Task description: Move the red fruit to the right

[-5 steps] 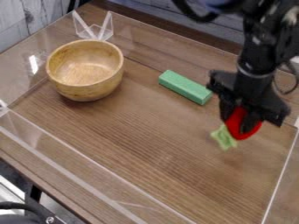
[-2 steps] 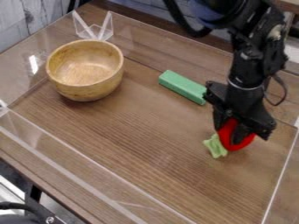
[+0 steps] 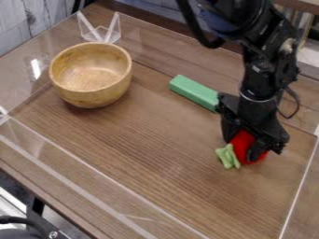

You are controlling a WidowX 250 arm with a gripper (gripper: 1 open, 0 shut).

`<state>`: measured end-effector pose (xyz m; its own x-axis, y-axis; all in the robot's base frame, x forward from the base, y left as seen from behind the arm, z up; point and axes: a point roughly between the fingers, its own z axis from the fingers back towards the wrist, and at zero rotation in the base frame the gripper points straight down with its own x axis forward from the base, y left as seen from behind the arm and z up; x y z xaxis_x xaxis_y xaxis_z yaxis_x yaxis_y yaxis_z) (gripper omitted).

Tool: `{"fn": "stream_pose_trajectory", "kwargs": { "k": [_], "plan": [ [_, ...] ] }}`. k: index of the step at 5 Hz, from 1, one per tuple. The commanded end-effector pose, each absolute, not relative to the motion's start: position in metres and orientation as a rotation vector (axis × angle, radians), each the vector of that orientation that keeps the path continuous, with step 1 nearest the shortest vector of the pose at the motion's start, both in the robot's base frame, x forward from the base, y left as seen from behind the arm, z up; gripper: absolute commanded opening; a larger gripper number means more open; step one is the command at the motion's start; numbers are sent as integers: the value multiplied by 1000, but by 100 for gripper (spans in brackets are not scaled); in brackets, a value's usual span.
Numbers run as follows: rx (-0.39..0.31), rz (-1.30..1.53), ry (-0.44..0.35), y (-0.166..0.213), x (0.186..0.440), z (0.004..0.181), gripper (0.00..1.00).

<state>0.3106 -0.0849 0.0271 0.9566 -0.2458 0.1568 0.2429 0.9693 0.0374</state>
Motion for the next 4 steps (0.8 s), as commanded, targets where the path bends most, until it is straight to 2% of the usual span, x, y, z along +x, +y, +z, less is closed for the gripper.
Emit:
{"fn": "stream_pose_trajectory", "kwargs": {
  "k": [1, 2, 3, 4],
  "plan": [
    [41, -138, -198, -84, 319, 51, 0],
    [47, -46, -196, -87, 318, 61, 100],
    [37, -75, -203, -82, 321, 64, 0],
    [26, -101, -211, -77, 324, 68, 0]
  ]
}}
